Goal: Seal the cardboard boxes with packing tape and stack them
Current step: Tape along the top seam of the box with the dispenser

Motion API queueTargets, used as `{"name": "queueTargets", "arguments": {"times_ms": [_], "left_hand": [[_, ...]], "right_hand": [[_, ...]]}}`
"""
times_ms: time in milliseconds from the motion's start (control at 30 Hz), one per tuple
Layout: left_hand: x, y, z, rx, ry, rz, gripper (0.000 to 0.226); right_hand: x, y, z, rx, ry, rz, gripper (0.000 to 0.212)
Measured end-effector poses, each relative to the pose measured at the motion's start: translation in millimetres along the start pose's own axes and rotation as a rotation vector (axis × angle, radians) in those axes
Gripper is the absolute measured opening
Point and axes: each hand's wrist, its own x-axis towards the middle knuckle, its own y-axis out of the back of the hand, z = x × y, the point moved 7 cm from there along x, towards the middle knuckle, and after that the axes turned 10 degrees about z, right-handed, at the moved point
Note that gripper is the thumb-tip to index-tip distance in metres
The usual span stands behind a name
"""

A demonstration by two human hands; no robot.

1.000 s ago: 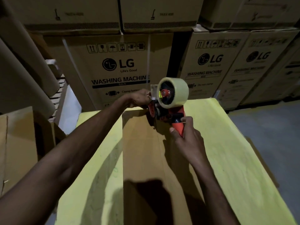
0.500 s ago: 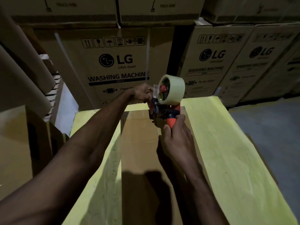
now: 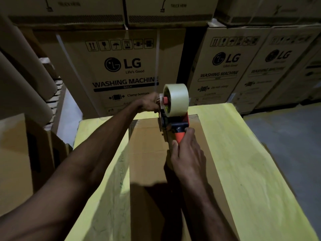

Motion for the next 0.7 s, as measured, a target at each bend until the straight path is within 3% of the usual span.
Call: {"name": "queueTargets", "arguments": {"times_ms": [233, 367, 467, 567, 700], "left_hand": [[-4.8, -3.9, -8.9, -0.066, 0.091, -0.032, 0.036], [-9.7, -11.0, -16.8, -0.072, 0.137, -0.061, 0.025], [-19.1, -11.5, -25.7, -0.071, 0.092, 0.014, 0.041], [-33.7, -7.6, -18.3, -0.187, 0.038, 0.115, 0.039], [-40.0, -2.8, -12.4, -0.127, 0.044, 0.059, 0.041]], "right_hand": [[-3.6, -2.7, 4.5, 0.038, -0.016, -0.016, 0.047], [-5.3, -7.7, 7.1, 0.039, -0.022, -0.025, 0.047], [-6.4, -10.1, 8.1, 0.050, -0.039, -0.032, 0.049], [-5.1, -8.3, 4.9, 0.067, -0.021, -0.048, 0.053], [-1.4, -7.5, -0.5, 0.067, 0.018, -0.066, 0.054]]}}
